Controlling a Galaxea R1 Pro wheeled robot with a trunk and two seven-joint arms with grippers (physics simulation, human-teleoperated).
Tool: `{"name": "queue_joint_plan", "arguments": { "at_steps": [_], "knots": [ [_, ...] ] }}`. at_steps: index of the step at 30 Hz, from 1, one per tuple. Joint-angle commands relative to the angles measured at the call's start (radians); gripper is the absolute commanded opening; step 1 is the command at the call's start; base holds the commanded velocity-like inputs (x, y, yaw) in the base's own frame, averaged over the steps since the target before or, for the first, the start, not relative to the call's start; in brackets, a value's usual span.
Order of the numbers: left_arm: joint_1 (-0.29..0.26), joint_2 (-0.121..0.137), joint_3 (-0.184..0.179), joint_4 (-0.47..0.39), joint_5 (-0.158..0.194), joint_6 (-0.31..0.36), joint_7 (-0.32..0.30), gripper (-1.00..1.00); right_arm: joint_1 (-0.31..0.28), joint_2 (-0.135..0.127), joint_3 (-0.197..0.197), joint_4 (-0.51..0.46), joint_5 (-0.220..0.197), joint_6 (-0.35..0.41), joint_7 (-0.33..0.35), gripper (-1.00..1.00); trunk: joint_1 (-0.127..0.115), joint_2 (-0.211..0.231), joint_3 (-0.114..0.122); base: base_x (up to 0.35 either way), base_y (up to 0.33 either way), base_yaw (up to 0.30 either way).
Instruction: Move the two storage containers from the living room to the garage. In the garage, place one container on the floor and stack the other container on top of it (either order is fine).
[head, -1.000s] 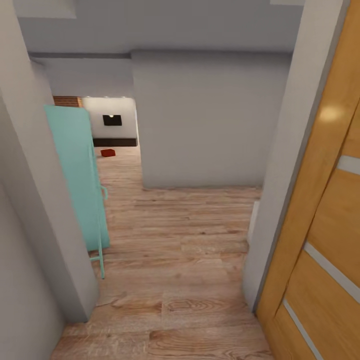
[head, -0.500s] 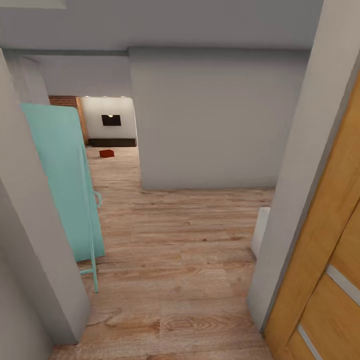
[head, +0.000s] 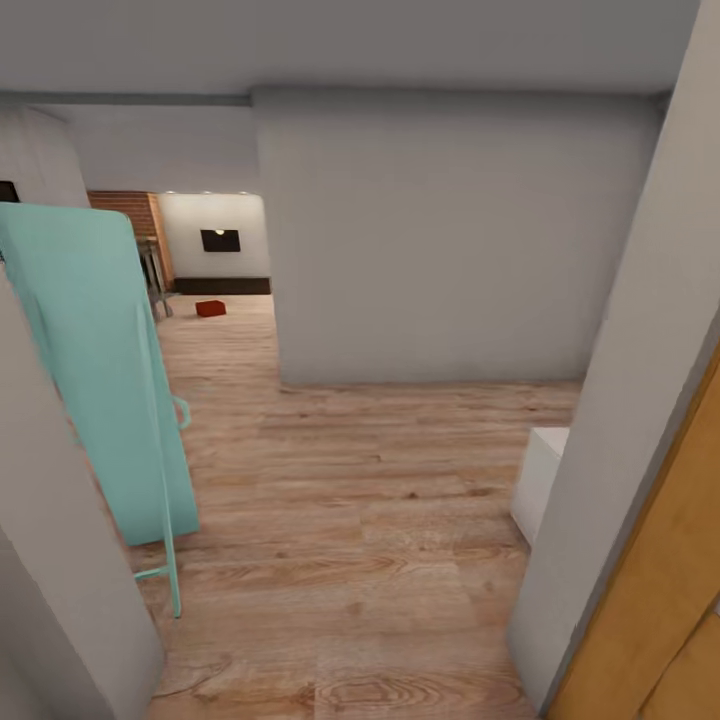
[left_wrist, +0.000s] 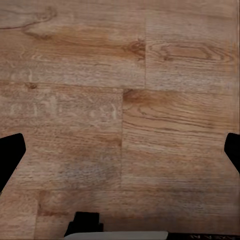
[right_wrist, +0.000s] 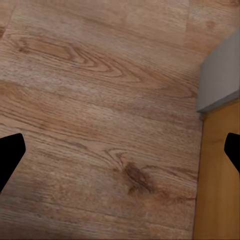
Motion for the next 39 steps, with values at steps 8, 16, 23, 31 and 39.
{"name": "queue_joint_plan", "arguments": {
  "at_steps": [8, 16, 23, 31, 39],
  "knots": [
    [0.000, 0.004, 0.001, -0.001, 0.010, -0.001, -0.017, 1.00, -0.001, -0.001, 0.002, 0.000, 0.002, -0.002, -0.001, 1.00, 0.001, 0.000, -0.001, 0.329, 0.000, 0.000],
    [0.000, 0.009, 0.000, 0.000, 0.008, 0.001, -0.024, 1.00, -0.001, -0.001, 0.002, 0.000, 0.002, -0.002, 0.000, 1.00, 0.001, 0.000, -0.001, 0.329, 0.000, 0.000],
    [0.000, 0.023, 0.002, 0.000, 0.010, 0.000, -0.019, 1.00, -0.001, -0.001, 0.002, 0.000, 0.002, -0.002, 0.000, 1.00, 0.001, 0.000, -0.001, 0.329, 0.000, 0.000],
    [0.000, 0.027, 0.003, 0.000, 0.012, 0.000, -0.015, 1.00, -0.001, -0.001, 0.004, 0.000, 0.003, -0.004, -0.001, 1.00, 0.001, 0.000, -0.001, 0.329, 0.000, 0.000],
    [0.000, 0.027, 0.003, 0.000, 0.012, 0.000, -0.014, 1.00, -0.001, -0.001, 0.002, 0.000, 0.003, -0.008, -0.001, 1.00, 0.001, 0.000, -0.001, 0.329, 0.000, 0.000]
  ]
}}
